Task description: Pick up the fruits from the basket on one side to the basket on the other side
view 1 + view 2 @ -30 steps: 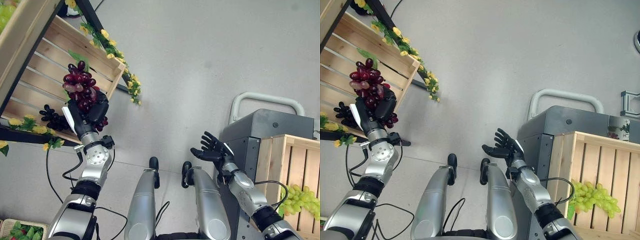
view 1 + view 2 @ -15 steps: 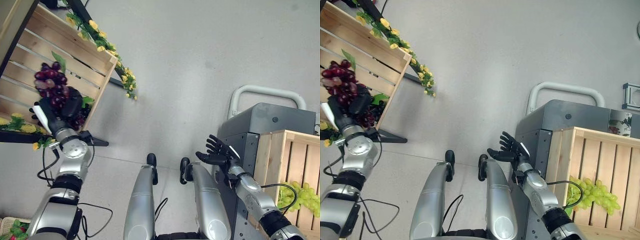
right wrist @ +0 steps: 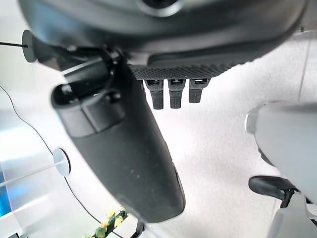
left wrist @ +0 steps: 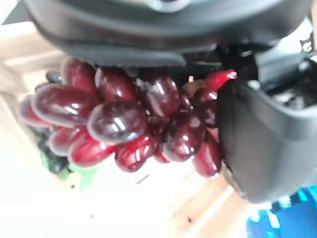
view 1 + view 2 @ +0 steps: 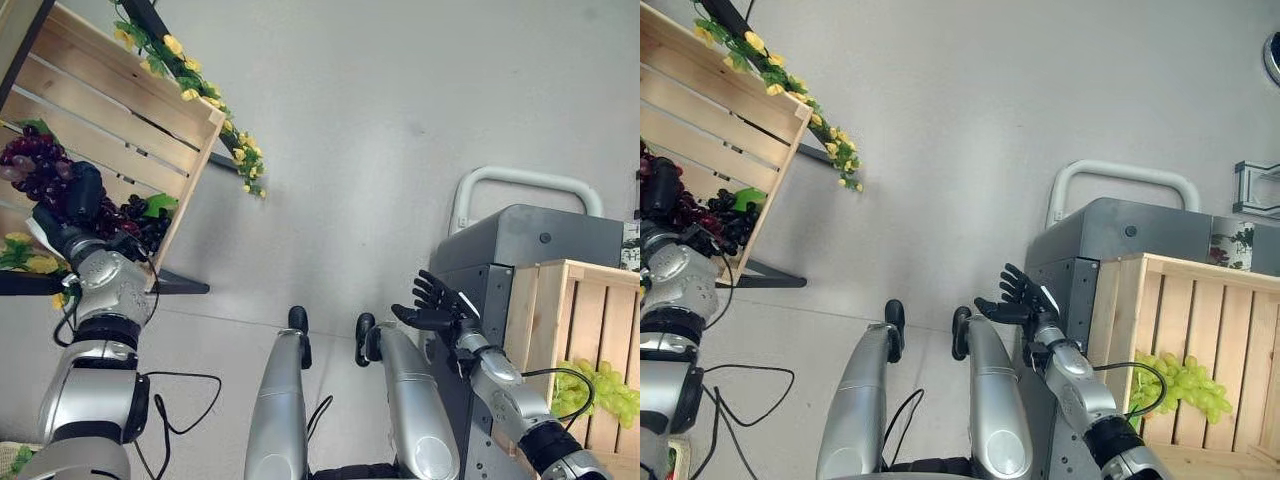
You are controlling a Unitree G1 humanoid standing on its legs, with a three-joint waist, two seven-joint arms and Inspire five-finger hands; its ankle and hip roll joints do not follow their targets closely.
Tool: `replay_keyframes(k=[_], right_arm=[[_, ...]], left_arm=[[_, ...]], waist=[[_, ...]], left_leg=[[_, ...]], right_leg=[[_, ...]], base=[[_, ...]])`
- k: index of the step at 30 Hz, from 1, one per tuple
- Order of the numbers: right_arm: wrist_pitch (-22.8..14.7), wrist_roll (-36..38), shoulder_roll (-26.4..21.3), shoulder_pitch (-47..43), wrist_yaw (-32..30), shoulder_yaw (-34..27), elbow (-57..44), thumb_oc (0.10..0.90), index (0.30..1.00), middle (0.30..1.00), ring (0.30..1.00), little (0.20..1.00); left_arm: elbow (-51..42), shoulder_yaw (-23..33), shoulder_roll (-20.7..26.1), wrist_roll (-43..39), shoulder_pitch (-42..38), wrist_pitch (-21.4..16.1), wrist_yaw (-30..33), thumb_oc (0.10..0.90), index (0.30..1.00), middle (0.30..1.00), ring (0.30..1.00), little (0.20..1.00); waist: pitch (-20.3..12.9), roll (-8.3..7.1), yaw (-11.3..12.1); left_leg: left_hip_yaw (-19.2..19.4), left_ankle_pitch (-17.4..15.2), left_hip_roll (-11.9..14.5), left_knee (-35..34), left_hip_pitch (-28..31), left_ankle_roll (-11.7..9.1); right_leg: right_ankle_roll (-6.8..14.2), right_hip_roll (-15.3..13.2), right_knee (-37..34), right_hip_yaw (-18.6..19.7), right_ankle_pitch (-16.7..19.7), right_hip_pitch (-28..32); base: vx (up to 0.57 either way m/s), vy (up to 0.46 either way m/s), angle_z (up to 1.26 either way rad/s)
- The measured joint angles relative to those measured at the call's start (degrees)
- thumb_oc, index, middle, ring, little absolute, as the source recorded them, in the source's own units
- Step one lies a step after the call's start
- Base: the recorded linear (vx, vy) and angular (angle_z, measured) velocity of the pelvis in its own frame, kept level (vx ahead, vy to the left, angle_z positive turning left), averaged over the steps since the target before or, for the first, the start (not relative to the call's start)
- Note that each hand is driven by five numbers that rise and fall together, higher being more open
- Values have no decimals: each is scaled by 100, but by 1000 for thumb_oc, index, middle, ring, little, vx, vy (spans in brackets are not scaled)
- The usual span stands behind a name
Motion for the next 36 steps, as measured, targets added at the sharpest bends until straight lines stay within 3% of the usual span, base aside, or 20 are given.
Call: replay_keyframes(k=[1, 2, 3, 10, 18, 24, 29, 36], right_arm=[[0, 0, 0, 0, -3, -6, 0, 800, 900, 900, 900, 900], [0, 0, -2, 4, -10, -5, 0, 800, 900, 900, 900, 900], [0, 1, -1, 4, -10, -5, 0, 800, 900, 900, 900, 900], [-16, 0, 9, -52, -11, -3, 0, 800, 900, 900, 900, 900], [-85, 3, 9, -53, -18, -2, 1, 800, 900, 900, 900, 900], [-87, 7, 24, -62, -29, 11, 0, 800, 900, 900, 900, 900], [-87, 9, 42, -76, -37, 25, -3, 800, 900, 900, 900, 900], [-95, 24, 126, -120, -197, 91, -2, 800, 900, 900, 900, 900]], left_arm=[[59, -12, 52, 0, -58, 97, -1, 435, 352, 352, 352, 352], [100, -27, 142, 3, -124, 246, -58, 734, 801, 801, 801, 801], [136, -75, 224, 5, -184, 389, -146, 800, 900, 900, 900, 900], [267, -356, 311, 173, -381, 783, -625, 800, 900, 900, 900, 900], [523, -415, 353, 637, -675, 961, -581, 800, 900, 900, 900, 900], [758, -893, 593, 1748, -1024, 1590, -458, 800, 900, 900, 900, 900], [1106, -1034, 655, 2018, -1215, 2025, -262, 800, 900, 900, 900, 900], [1205, -997, 652, 2016, -1204, 1938, -3, 800, 900, 900, 900, 900]], waist=[[0, 0, -5], [0, 0, -10], [0, 0, -8], [1, -1, -18], [-1, -13, -9], [-1, -66, -22], [-4, -108, -21], [-7, -134, 2]], left_leg=[[-5, 0, 1, -1, -5, -1], [-11, 0, 2, -15, -10, -2], [-17, -1, 1, -26, -16, -3], [-34, -35, 0, -14, -63, -19], [-39, -53, 6, 12, -62, -1], [-31, -54, 10, 8, -30, -2], [-20, -58, 8, 5, -1, 3], [-24, -66, 6, 0, 45, 18]], right_leg=[[0, 1, -6, -8, 0, -1], [-3, 3, -21, -18, -1, -2], [-5, 3, -36, -27, -2, -3], [-29, 0, -84, -61, 9, -4], [-27, 0, -73, -65, 9, 0], [-27, 2, -76, -64, 10, 30], [-21, -4, -99, -63, 13, 67], [16, 2, -126, -57, 3, 119]], base=[[-21, -14, 3], [-30, -27, 3], [-39, -38, 4], [-11, -13, 2], [-10, -21, 0], [0, 0, 0], [0, 0, 0], [-25, -2, 0]])
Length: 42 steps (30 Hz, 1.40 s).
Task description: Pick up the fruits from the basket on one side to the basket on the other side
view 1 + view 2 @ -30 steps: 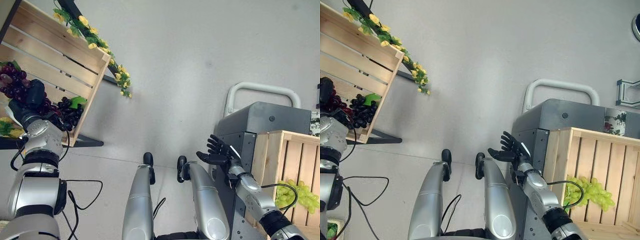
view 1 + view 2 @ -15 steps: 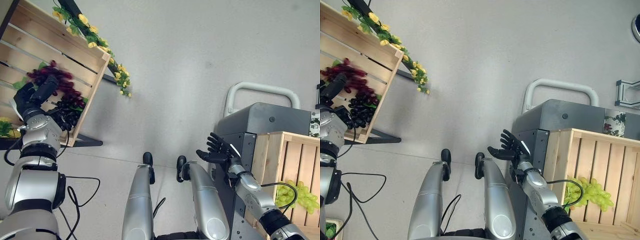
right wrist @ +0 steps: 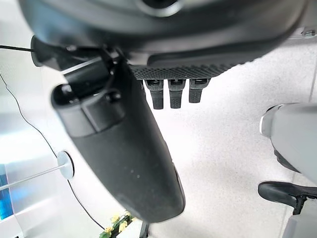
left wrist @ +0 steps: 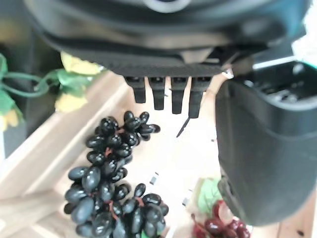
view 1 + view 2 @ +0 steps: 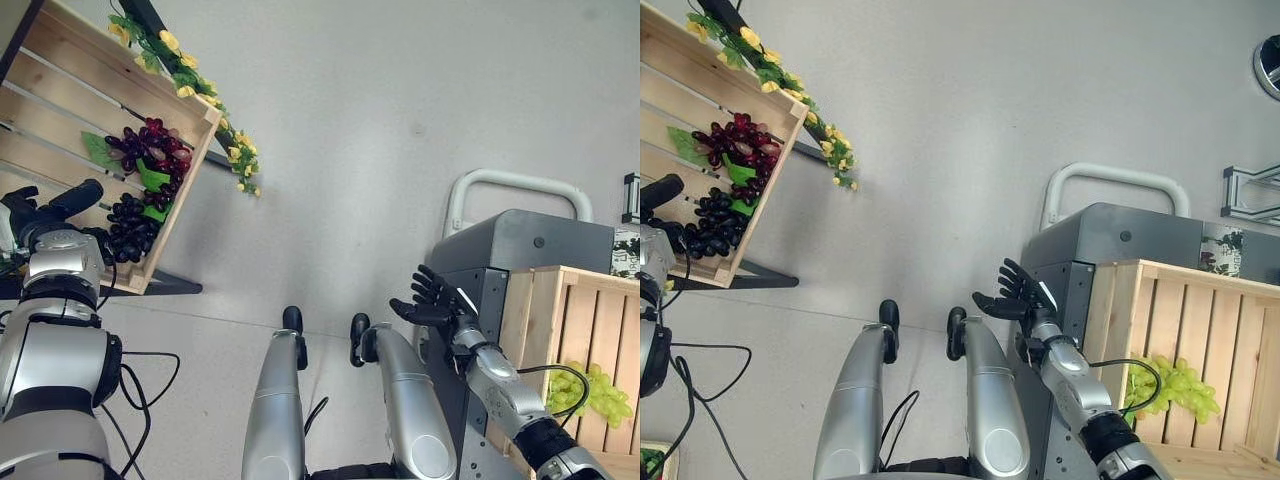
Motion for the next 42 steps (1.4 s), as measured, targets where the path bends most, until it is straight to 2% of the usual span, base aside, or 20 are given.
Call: replay_keyframes(k=[1, 5, 7, 9, 14, 19, 25, 31, 35, 36, 37, 42], right_arm=[[-7, 1, 12, 8, -7, 3, -1, 800, 900, 900, 900, 900], [-34, 5, 61, 13, -11, 10, -1, 800, 900, 900, 900, 900], [-120, 1, 210, 96, -34, -24, 1, 800, 900, 900, 900, 900], [-235, -6, 323, 131, -34, -19, -21, 800, 900, 900, 900, 900], [-274, -18, 480, 166, -35, -37, -50, 800, 900, 900, 900, 900], [-273, -20, 520, 199, -40, -87, -145, 800, 900, 900, 900, 900], [-268, -32, 541, 210, -170, -200, -253, 800, 900, 900, 900, 900], [-272, -36, 603, 327, -459, -482, -327, 800, 900, 900, 900, 900], [-278, -37, 656, 630, -495, -585, -326, 800, 900, 900, 900, 900], [-279, -38, 678, 675, -495, -587, -318, 800, 900, 900, 900, 900], [-281, -46, 709, 805, -496, -584, -317, 800, 900, 900, 900, 900], [-433, -258, 896, 1033, -505, -631, -191, 800, 900, 900, 900, 900]], left_arm=[[-132, 33, -6, -5, 31, -89, 67, 800, 900, 900, 900, 900], [-1005, 151, -13, 6, 355, -876, 314, 800, 900, 900, 900, 900], [-1739, 300, -207, 96, 826, -1430, 431, 800, 900, 900, 900, 900], [-2135, 285, -429, 389, 1094, -1815, 442, 800, 900, 900, 900, 900], [-2785, 284, -1030, 869, 1950, -2517, 382, 800, 900, 900, 900, 900], [-3153, 290, -1378, 902, 2601, -2822, 32, 800, 900, 900, 900, 900], [-3281, 282, -1724, 784, 2968, -2898, -633, 800, 900, 900, 900, 900], [-3542, 173, -2208, 671, 3274, -2979, -883, 800, 900, 900, 900, 900], [-3746, -4, -2636, 736, 3682, -3030, -861, 800, 900, 900, 900, 900], [-3786, -6, -2689, 835, 3779, -3033, -849, 800, 900, 900, 900, 900], [-3851, -111, -2723, 964, 3994, -3045, -850, 800, 900, 900, 900, 900], [-3955, -384, -2845, 1148, 4458, -3067, -950, 800, 900, 900, 900, 900]], waist=[[0, -10, -10], [1, -16, 17], [1, -16, 24], [-2, -21, 23], [-2, -17, 77], [-4, -13, 147], [-11, 4, 154], [-107, 163, 115], [-544, 348, 92], [-605, 353, 88], [-883, 360, 62], [-1625, 317, -5]], left_leg=[[0, 23, 0, -17, 11, -16], [-5, 4, -3, -31, 54, 3], [6, 16, -8, -72, 211, -8], [18, -14, -15, -104, 344, 7], [112, -63, -12, -198, 722, 82], [185, -73, -13, -313, 1018, 91], [272, -70, -4, -566, 1561, 91], [404, 15, -6, -1137, 2245, 128], [502, 130, -82, -1835, 2864, 160], [511, 166, -95, -2012, 3025, 173], [530, 209, -102, -2296, 3219, 187], [652, 375, -133, -3191, 3878, 290]], right_leg=[[-28, 1, 0, -3, 38, 9], [15, 0, -55, -16, 9, 74], [11, -3, -109, -15, 42, 229], [35, -10, -174, -15, 38, 375], [72, -26, -264, 50, 26, 724], [81, -32, -339, 119, 20, 961], [101, -32, -521, 189, 28, 1435], [214, -22, -1029, 295, 114, 2032], [337, 37, -1732, 442, 301, 2579], [357, 43, -1877, 467, 341, 2715], [390, 54, -2131, 498, 406, 2873], [540, 109, -3145, 683, 720, 3489]], base=[[-92, -40, 1], [-6, -44, 1], [-50, -48, -1], [79, -21, 0], [-1, -21, -6], [53, 4, -6], [71, 17, -5], [124, 27, -8], [230, 45, -14], [170, 27, -24], [145, 24, -19], [129, 9, -23]])
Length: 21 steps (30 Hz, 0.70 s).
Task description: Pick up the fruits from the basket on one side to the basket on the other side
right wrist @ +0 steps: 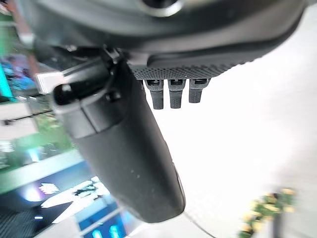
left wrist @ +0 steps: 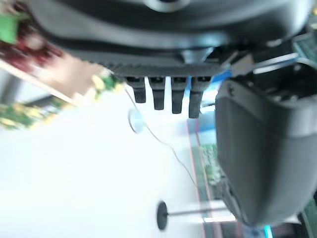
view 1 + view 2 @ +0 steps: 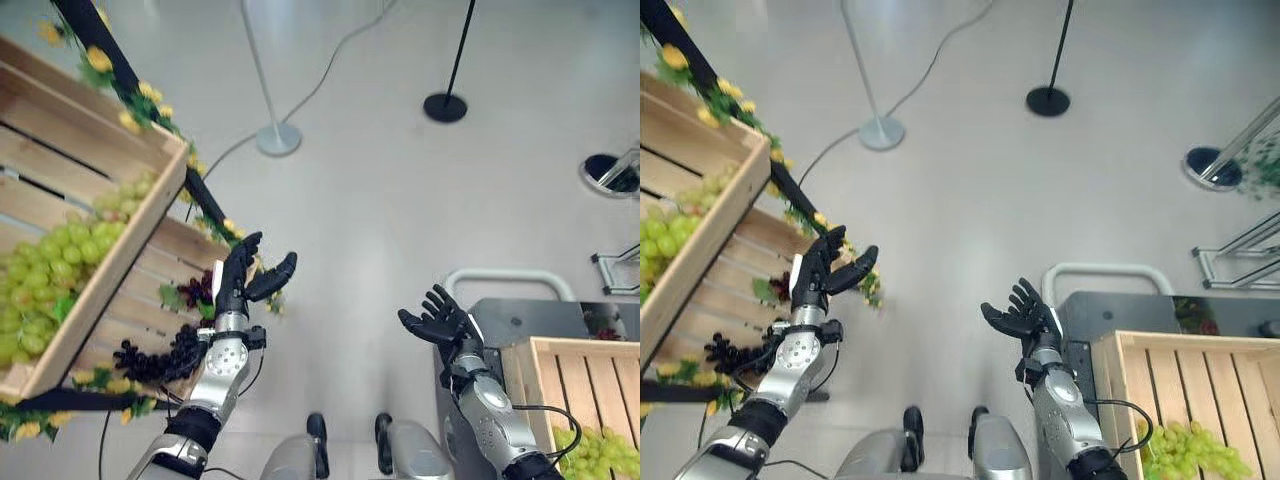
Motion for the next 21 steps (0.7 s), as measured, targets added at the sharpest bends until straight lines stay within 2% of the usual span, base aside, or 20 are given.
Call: replay_keyframes(k=[1, 4, 5, 6, 7, 8, 9, 10, 11, 12, 13, 17, 19, 20, 21], right_arm=[[-15, -32, 31, 48, -4, 0, 1, 800, 900, 900, 900, 900], [-69, -229, 93, 62, -26, 3, 1, 800, 900, 900, 900, 900], [-70, -236, 135, 36, -29, 11, 9, 800, 900, 900, 900, 900], [-70, -252, 184, -28, -27, 41, 41, 800, 900, 900, 900, 900], [-69, -410, 304, -143, -20, 92, 115, 800, 900, 900, 900, 900], [-92, -488, 349, -159, -15, 109, 146, 800, 900, 900, 900, 900], [-193, -550, 348, -229, 0, 127, 277, 800, 900, 900, 900, 900], [-242, -676, 328, -242, -1, 115, 350, 800, 900, 900, 900, 900], [-267, -675, 301, -224, -2, 114, 371, 800, 900, 900, 900, 900], [-277, -675, 281, -121, -3, 105, 381, 800, 900, 900, 900, 900], [-280, -687, 233, -59, -3, 107, 402, 800, 900, 900, 900, 900], [-280, -776, 13, 98, -5, 39, 434, 800, 900, 900, 900, 900], [-281, -953, -82, 107, -7, -81, 435, 800, 900, 900, 900, 900], [-282, -1085, -99, 97, -7, -195, 429, 800, 900, 900, 900, 900], [-293, -1184, -265, 41, -8, -201, 418, 800, 900, 900, 900, 900]], left_arm=[[-62, -25, -23, 2, 94, -1, -45, 800, 900, 900, 900, 900], [-119, -45, -37, 152, 164, 2, -101, 800, 900, 900, 900, 900], [-200, -53, -6, 271, 236, 4, -106, 800, 900, 900, 900, 900], [-289, -43, 44, 277, 350, 3, -89, 800, 900, 900, 900, 900], [-361, -13, 162, 299, 506, 10, -63, 800, 900, 900, 900, 900], [-354, -19, 202, 322, 546, 35, -64, 800, 900, 900, 900, 900], [-370, -19, 190, 327, 551, 35, -57, 800, 900, 900, 900, 900], [-370, -28, 157, 328, 550, 35, -56, 800, 900, 900, 900, 900], [-360, -42, 137, 324, 551, 35, -61, 800, 900, 900, 900, 900], [-354, -60, 131, 322, 584, 35, -84, 800, 900, 900, 900, 900], [-363, -27, 77, 316, 658, 27, -84, 800, 900, 900, 900, 900], [-353, -33, -57, 321, 780, 28, -185, 800, 900, 900, 900, 900], [-348, -46, -113, 326, 803, 27, -246, 800, 900, 900, 900, 900], [-348, -43, -110, 325, 818, 26, -246, 800, 900, 900, 900, 900], [-388, -30, -109, 331, 984, -49, -222, 800, 900, 900, 900, 900]], waist=[[-139, -10, 11], [-208, -50, 2], [-214, -64, 41], [-216, -49, 119], [-204, -28, 314], [-205, -37, 414], [-205, -38, 570], [-209, -47, 600], [-213, -76, 566], [-231, -180, 473], [-217, -134, 447], [-212, -119, 398], [-163, -222, 406], [-110, -324, 439], [-113, -351, 509]], left_leg=[[39, 41, -9, -153, 40, 22], [171, 161, -50, -450, 127, 101], [360, 189, -57, -537, 156, 124], [571, 193, 32, -604, 194, 126], [998, 200, 208, -682, 281, 116], [1210, 198, 276, -682, 303, 116], [1520, 197, 344, -745, 383, 117], [1590, 196, 332, -762, 378, 119], [1562, 196, 271, -770, 376, 119], [1541, 199, 146, -762, 397, 115], [1548, 226, 180, -769, 438, 73], [1344, 240, 300, -498, 399, -37], [1029, 237, 295, 64, 245, -68], [720, 232, 260, 697, -7, -82], [22, 70, 42, 698, -100, -244]], right_leg=[[27, 13, -188, 75, 84, 25], [109, 20, -541, 117, 299, 44], [130, 34, -581, 59, 416, -47], [197, 72, -561, -139, 553, -172], [159, 152, -632, -617, 858, -297], [-15, 175, -816, -921, 936, -248], [-238, 65, -992, -1726, 773, -179], [-202, -77, -1129, -1815, 814, -117], [-123, -153, -1151, -1713, 876, -67], [80, -328, -1237, -1342, 974, 100], [144, -295, -1346, -1319, 1015, 146], [-21, -158, -1381, -1166, 1007, 207], [-65, -215, -1331, -975, 989, 221], [-97, -284, -1303, -787, 999, 238], [-95, -276, -1318, -494, 1072, 220]], base=[[30, -26, -32], [-58, -7, -30], [-83, 18, -62], [-173, -69, -143], [-131, -114, -153], [-142, -165, -186], [12, -165, -127], [62, -172, -97], [115, -171, -23], [116, -143, -6], [107, -136, -4], [85, -54, -17], [104, 125, -36], [132, 217, -85], [100, 181, -105]])
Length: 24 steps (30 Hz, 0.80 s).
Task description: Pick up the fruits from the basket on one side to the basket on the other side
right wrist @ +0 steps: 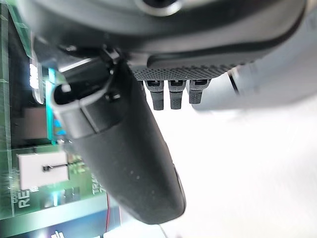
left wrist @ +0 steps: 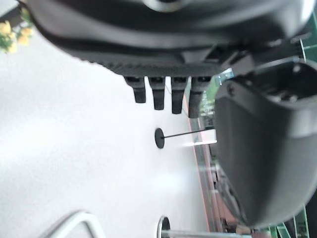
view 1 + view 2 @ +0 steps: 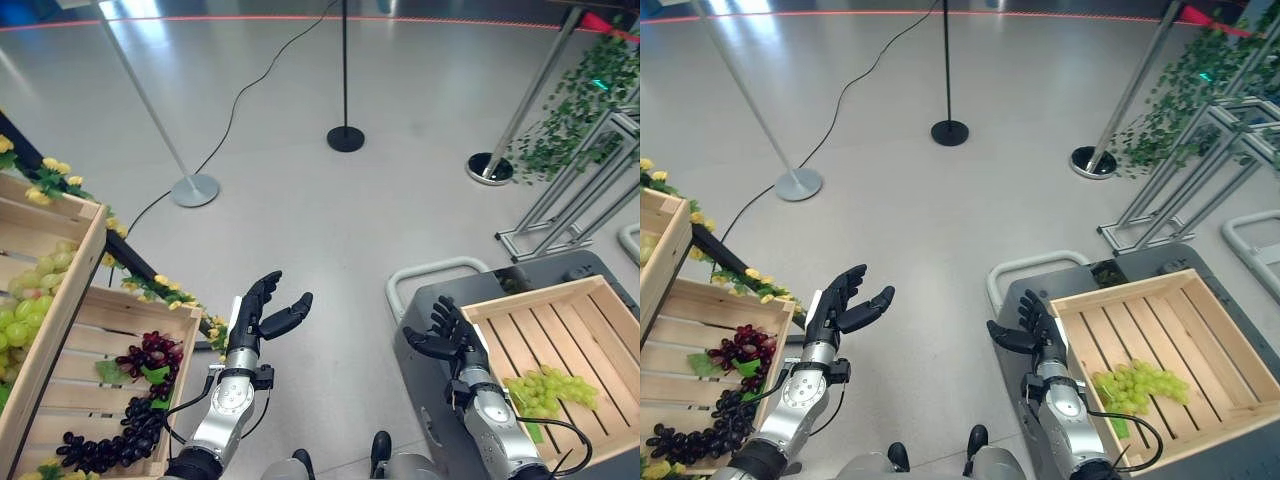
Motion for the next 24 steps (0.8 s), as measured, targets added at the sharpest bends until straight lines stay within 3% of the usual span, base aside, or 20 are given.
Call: replay_keyframes(k=[1, 2, 3, 4, 5, 6, 7, 9, 11, 14, 17, 24], right_arm=[[-7, -53, -76, -42, -2, -17, 1, 800, 900, 900, 900, 900], [-15, -170, -198, -122, -37, -51, 23, 800, 900, 900, 900, 900], [-15, -176, -333, -252, -135, -54, 40, 800, 900, 900, 900, 900], [-16, -204, -414, -340, -196, -63, 67, 800, 900, 900, 900, 900], [-15, -313, -521, -408, -279, -153, 123, 800, 900, 900, 900, 900], [-13, -424, -521, -415, -430, -198, 224, 800, 900, 900, 900, 900], [-7, -435, -526, -305, -537, -232, 245, 800, 900, 900, 900, 900], [-6, -667, -521, -168, -578, -423, 255, 800, 900, 900, 900, 900], [-2, -787, -521, -163, -642, -564, 277, 800, 900, 900, 900, 900], [-1, -1043, -589, -163, -690, -623, 342, 800, 900, 900, 900, 900], [17, -1334, -760, -179, -890, -644, 451, 800, 900, 900, 900, 900], [635, -2649, -1690, -562, -1327, -662, 456, 800, 900, 900, 900, 900]], left_arm=[[-2, 0, 0, 2, 71, -42, 1, 800, 900, 900, 900, 900], [-9, -2, 11, 0, 169, -53, 6, 800, 900, 900, 900, 900], [-40, 5, 59, -4, 194, -55, 12, 800, 900, 900, 900, 900], [-62, 32, 57, -8, 182, -55, 14, 800, 900, 900, 900, 900], [-81, 45, 39, -12, 163, -55, 7, 800, 900, 900, 900, 900], [-83, 49, 66, -15, 162, -53, -8, 800, 900, 900, 900, 900], [-104, 54, 120, -42, 160, -51, -11, 800, 900, 900, 900, 900], [-238, 60, 221, -140, 152, -50, -8, 800, 900, 900, 900, 900], [-262, 100, 380, -238, 153, -24, 4, 800, 900, 900, 900, 900], [-270, 280, 415, -241, 137, -18, -34, 800, 900, 900, 900, 900], [-356, 332, 457, -325, 135, -9, -89, 800, 900, 900, 900, 900], [-765, 324, 495, -465, 105, 122, -454, 800, 900, 900, 900, 900]], waist=[[1, 42, 30], [-8, 99, -11], [0, 84, 119], [-5, 126, 171], [16, 234, 141], [21, 237, 135], [-15, 104, 105], [-37, 14, 83], [-13, 13, 106], [27, 57, 25], [60, 114, 121], [250, 177, 119]], left_leg=[[-263, -1, -91, -193, 53, 4], [-758, -21, -272, -494, 26, 46], [-1322, -8, -564, -924, 51, 79], [-1381, -10, -631, -1115, 36, 83], [-1364, 149, -534, -1343, 34, 235], [-1097, 592, -393, -1439, 135, 394], [-985, 598, -398, -1613, 204, 421], [-830, 732, -340, -1871, 339, 497], [-540, 804, -288, -1991, 408, 553], [-476, 797, -261, -2000, 417, 492], [-407, 757, -174, -2001, 416, 384], [-368, 729, -58, -2000, 356, 257]], right_leg=[[-4, 37, 36, 146, 4, -49], [12, 110, -27, 410, 133, -73], [9, 158, -201, 815, 303, -168], [31, 194, -223, 970, 386, -239], [80, 332, -294, 1015, 480, -229], [95, 393, -313, 954, 493, -196], [104, 325, -402, 848, 494, -176], [20, 251, -158, 482, 429, -265], [163, 131, 177, 115, 236, -393], [164, 104, 2, 62, 233, -336], [135, 208, -496, -60, 487, -131], [56, 345, -703, -49, 588, -102]], base=[[69, 158, -116], [27, 119, -135], [49, 161, -142], [57, 154, -139], [74, 160, -99], [77, 113, -84], [61, 86, -65], [-8, 15, -48], [-41, -56, -56], [-10, -82, -15], [-36, -98, -13], [-20, -73, -4]])
